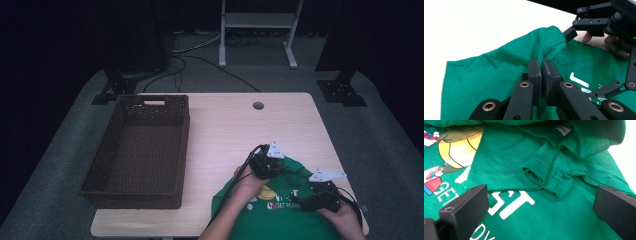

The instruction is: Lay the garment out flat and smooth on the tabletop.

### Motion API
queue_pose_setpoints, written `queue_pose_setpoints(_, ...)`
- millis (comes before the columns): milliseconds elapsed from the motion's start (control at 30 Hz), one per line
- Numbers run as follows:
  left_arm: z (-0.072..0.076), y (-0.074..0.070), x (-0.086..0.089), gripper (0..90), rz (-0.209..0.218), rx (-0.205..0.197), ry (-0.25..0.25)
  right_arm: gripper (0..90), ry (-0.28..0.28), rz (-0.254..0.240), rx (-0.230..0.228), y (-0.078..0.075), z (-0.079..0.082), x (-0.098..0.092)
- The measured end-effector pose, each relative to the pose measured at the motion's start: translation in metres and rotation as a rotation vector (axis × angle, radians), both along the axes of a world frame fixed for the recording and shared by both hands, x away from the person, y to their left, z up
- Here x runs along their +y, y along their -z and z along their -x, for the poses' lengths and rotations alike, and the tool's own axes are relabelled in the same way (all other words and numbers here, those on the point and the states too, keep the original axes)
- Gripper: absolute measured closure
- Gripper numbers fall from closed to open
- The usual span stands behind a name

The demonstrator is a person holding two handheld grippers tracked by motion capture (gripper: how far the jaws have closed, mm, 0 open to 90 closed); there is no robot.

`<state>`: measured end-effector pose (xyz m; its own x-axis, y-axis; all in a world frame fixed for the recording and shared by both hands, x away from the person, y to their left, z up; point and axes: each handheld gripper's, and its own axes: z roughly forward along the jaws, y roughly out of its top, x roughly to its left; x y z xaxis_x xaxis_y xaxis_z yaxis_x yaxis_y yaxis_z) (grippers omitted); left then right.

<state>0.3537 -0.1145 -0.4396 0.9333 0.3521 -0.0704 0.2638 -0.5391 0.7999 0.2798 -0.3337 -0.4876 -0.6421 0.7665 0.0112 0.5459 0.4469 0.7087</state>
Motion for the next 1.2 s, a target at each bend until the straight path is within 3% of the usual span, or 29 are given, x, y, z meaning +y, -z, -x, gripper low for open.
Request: queue_pose_setpoints(1200,-0.025,-0.027,0.027,86.5,0.035,-0.008,-0.061,0.0,0.002,-0.001,0.001,0.0,0.0,0.0)
